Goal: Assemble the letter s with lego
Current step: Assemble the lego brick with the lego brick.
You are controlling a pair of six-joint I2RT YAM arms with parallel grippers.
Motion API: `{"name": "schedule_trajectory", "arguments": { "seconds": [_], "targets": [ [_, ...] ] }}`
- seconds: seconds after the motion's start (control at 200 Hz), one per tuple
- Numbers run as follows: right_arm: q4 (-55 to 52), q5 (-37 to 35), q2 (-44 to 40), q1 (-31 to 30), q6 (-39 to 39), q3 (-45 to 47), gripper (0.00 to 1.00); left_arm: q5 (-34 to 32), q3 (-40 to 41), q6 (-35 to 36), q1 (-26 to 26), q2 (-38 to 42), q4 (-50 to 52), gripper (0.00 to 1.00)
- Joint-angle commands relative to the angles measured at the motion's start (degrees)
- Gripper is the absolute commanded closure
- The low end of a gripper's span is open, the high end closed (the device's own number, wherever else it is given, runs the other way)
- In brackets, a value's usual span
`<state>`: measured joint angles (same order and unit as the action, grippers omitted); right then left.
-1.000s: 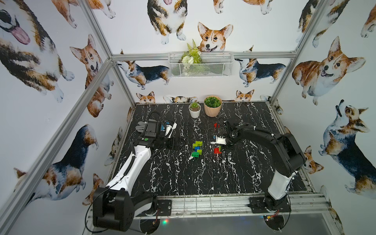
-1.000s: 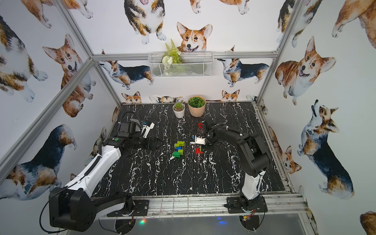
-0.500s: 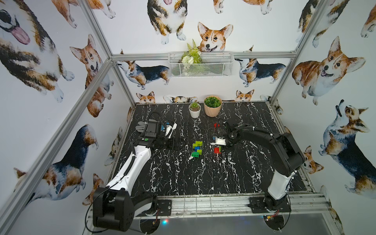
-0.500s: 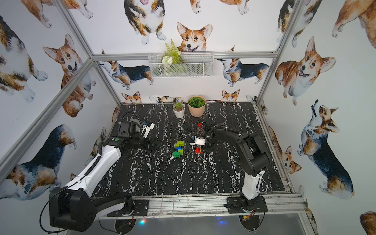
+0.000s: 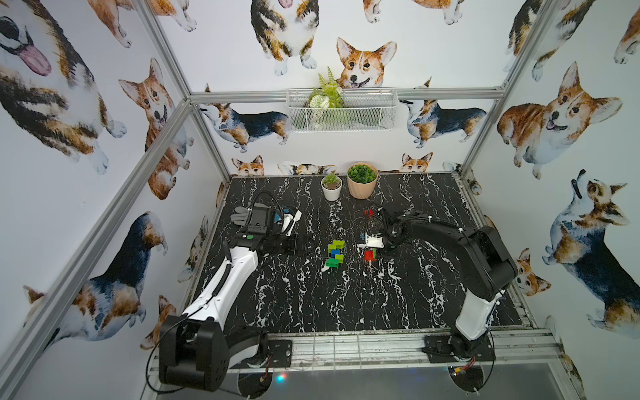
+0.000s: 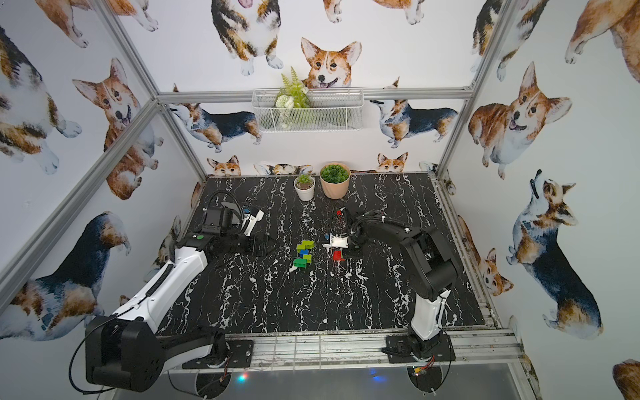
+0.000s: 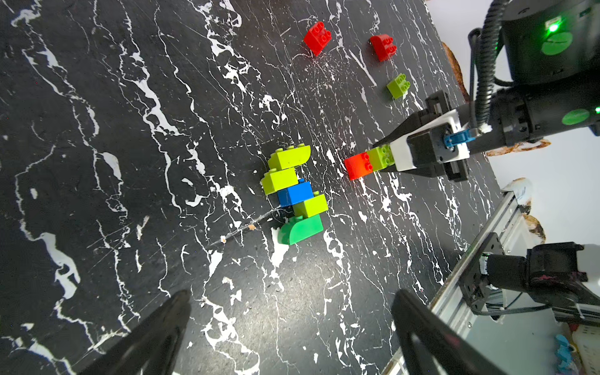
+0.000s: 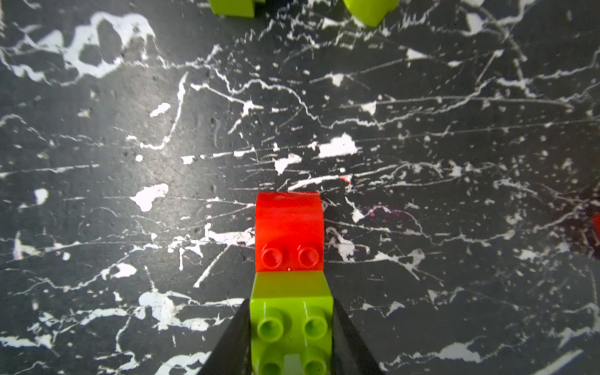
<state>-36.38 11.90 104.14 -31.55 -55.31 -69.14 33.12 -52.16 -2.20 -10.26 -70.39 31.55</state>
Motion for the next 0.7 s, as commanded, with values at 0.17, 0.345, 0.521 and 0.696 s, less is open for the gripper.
{"name": "schedule_trajectory", "arguments": {
  "seconds": [0.17,0.345,0.521,0.696],
  "targets": [
    [-0.89,-0.51,-3.14,0.06,-0.04,-0.23,0.36,1.45,-0.43,0.26,0.07,-0.19,-0.56,0.00],
    [-0.82,-1.00,-7.92,3.60,1.79,2.61,0.31,1.68,-0.86,0.26,0.07,-0.36,-0.43,0.00],
    [0.90,-3.18,-13.09,11.70,5.60,5.37,0.30,1.85,-0.86,0.35,0.07,-0.66,-0.65,0.00],
    [6.98,-6.13,-12.30,17.30,17.55,4.93,0.29,2.34,-1.03,-0.30,0.06,-1.07,-1.46,0.00]
  ]
}}
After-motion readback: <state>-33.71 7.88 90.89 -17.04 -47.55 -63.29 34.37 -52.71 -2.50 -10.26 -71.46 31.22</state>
